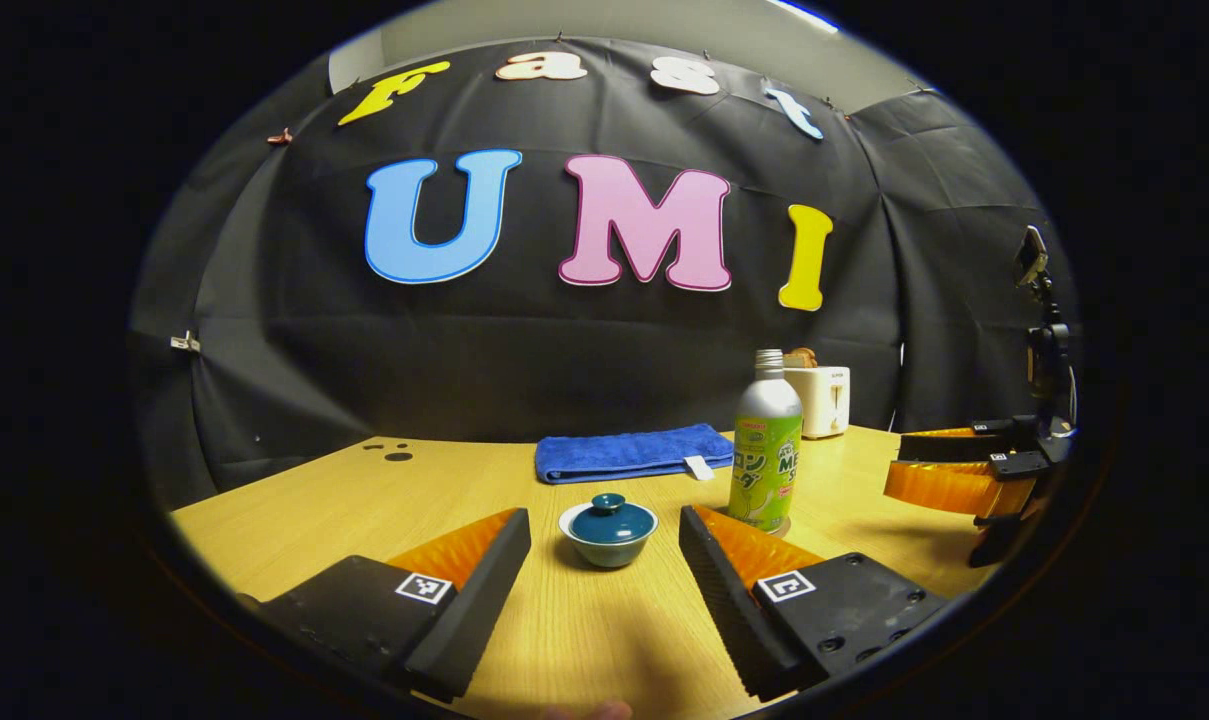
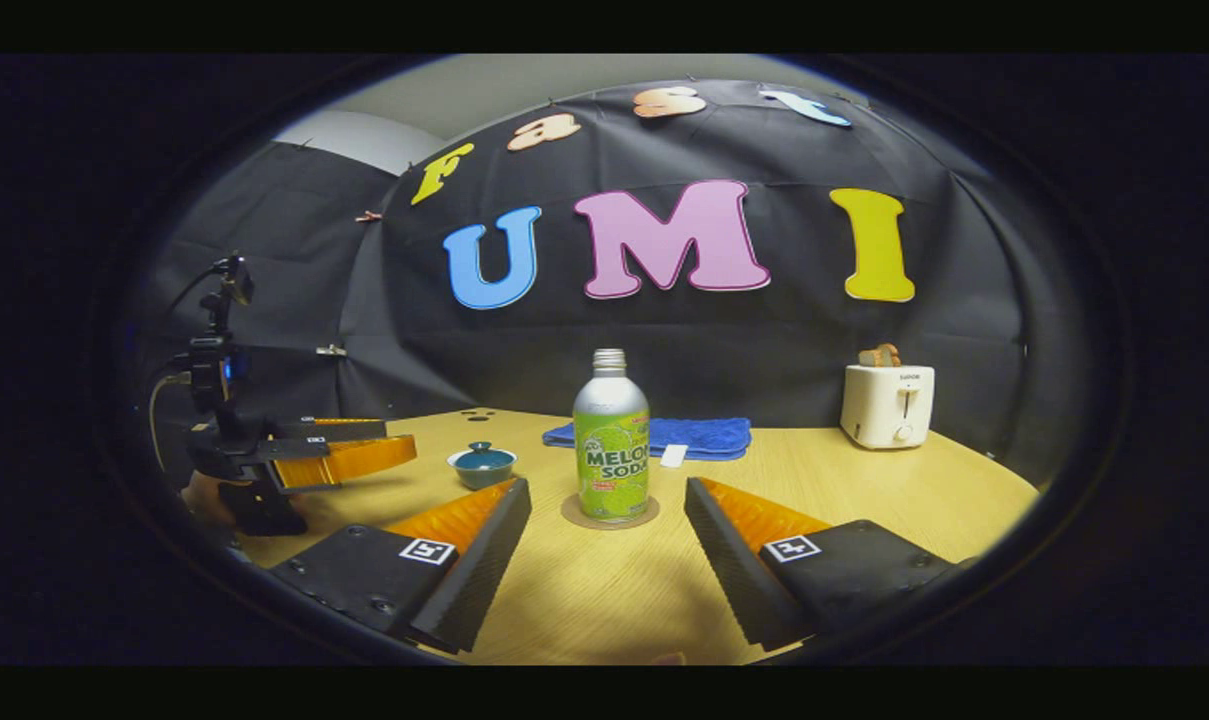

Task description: Open the teacup lid with one hand, grasp the water bottle and pour water into the teacup with the other hand; after pouring, place the water bottle on the coaster and then close the teacup lid.

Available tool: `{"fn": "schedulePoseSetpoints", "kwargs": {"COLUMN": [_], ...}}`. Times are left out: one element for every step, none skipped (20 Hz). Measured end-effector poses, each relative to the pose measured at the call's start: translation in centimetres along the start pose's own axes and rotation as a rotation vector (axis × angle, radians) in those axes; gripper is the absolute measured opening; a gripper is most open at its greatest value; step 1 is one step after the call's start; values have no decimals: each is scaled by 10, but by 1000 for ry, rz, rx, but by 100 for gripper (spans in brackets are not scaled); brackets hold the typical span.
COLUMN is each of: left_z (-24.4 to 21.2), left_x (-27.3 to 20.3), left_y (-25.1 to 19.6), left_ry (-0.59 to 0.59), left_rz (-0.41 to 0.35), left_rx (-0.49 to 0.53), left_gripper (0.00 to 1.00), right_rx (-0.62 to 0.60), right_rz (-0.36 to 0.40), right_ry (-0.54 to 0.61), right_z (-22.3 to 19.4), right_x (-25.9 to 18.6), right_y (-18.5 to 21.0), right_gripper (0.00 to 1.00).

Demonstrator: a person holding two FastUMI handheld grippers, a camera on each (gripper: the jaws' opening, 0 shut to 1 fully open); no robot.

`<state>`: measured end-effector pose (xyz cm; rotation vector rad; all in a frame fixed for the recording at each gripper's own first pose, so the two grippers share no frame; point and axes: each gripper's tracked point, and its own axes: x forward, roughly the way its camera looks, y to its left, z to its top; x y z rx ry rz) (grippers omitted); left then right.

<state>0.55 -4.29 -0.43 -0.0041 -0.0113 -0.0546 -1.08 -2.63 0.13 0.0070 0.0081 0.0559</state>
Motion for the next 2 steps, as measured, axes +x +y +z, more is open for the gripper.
{"fn": "schedulePoseSetpoints", "kwargs": {"left_z": [0,0], "left_x": [0,0], "left_y": [1,1], "left_ry": [1,0], "left_rz": [5,8], "left_rx": [-1,0], "left_gripper": [95,95], "right_rx": [0,0], "right_rz": [0,0], "right_ry": [0,0], "right_z": [0,0], "right_x": [0,-1], "right_y": [0,0], "right_gripper": [96,96]}}
